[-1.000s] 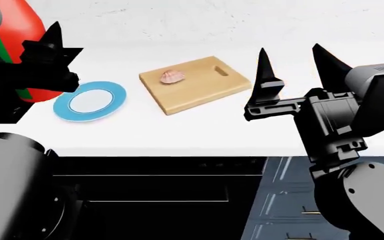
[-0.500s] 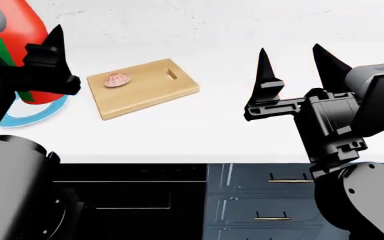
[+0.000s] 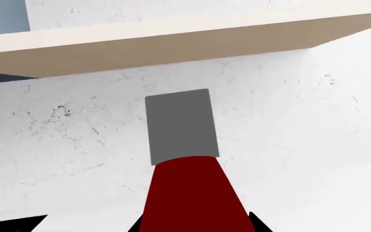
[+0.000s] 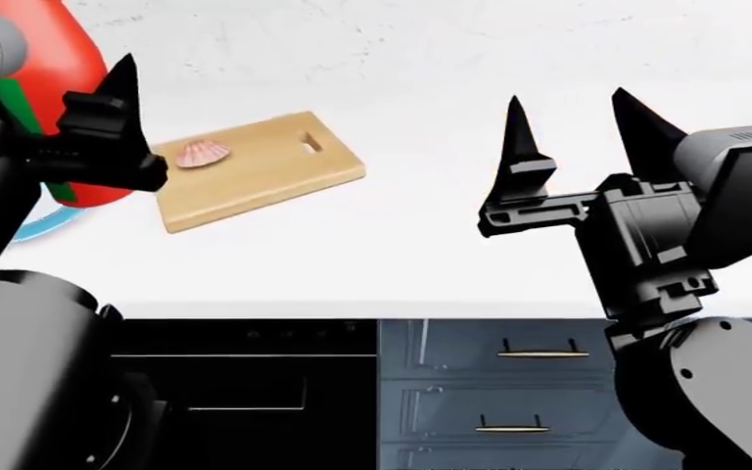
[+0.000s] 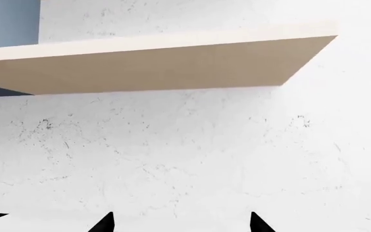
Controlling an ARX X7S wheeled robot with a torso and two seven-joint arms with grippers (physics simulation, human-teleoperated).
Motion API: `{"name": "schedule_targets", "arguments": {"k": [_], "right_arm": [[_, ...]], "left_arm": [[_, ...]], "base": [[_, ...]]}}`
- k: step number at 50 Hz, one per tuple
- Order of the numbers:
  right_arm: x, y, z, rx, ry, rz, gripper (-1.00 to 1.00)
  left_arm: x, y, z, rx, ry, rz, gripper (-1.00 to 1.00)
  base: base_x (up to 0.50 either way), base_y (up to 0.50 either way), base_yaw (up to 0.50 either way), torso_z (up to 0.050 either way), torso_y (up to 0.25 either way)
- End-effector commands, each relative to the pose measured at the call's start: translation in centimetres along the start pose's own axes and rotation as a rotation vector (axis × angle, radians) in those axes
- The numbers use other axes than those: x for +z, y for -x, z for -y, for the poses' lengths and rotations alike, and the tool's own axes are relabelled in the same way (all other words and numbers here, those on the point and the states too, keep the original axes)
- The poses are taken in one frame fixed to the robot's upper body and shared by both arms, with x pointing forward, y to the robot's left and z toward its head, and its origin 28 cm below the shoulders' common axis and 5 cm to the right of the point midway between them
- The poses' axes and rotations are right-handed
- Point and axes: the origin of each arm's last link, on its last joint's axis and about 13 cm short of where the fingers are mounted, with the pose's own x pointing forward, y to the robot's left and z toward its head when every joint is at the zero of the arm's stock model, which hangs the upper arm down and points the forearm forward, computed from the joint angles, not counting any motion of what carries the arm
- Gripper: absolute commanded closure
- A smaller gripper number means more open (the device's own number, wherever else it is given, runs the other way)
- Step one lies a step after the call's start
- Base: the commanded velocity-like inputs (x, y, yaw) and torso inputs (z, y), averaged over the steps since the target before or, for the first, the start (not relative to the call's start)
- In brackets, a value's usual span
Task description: Pick the scallop from the plate and place it on the cutting board. Then pick the condiment bottle from the cabinet and place it next to the cutting board.
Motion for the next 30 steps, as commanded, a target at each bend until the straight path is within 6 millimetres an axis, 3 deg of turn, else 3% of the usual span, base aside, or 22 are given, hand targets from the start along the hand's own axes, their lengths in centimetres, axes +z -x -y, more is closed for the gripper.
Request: {"name": "schedule_targets", "arguments": {"k": [1,24,30], "right_arm": [[-0.1,0.0,0.0,-0.001,-0.002,-0.003,-1.0],[0.1,0.0,0.0,-0.014,0.011,-0.008,-1.0],[2.4,-0.1,0.2,-0.013,0.026,-0.069,-1.0]], "left_arm": [[0.0,0.0,0.2,-0.015,-0.004,0.005,1.0],[0.3,-0.4,-0.1,-0.005,0.013,-0.001,1.0],[1.4,-1.1,0.0,-0.003,-0.012,-0.005,1.0]], "base": [[0.0,0.0,0.0,-0.05,0.012],[0.0,0.0,0.0,-0.05,0.012],[0.0,0.0,0.0,-0.05,0.013]]}}
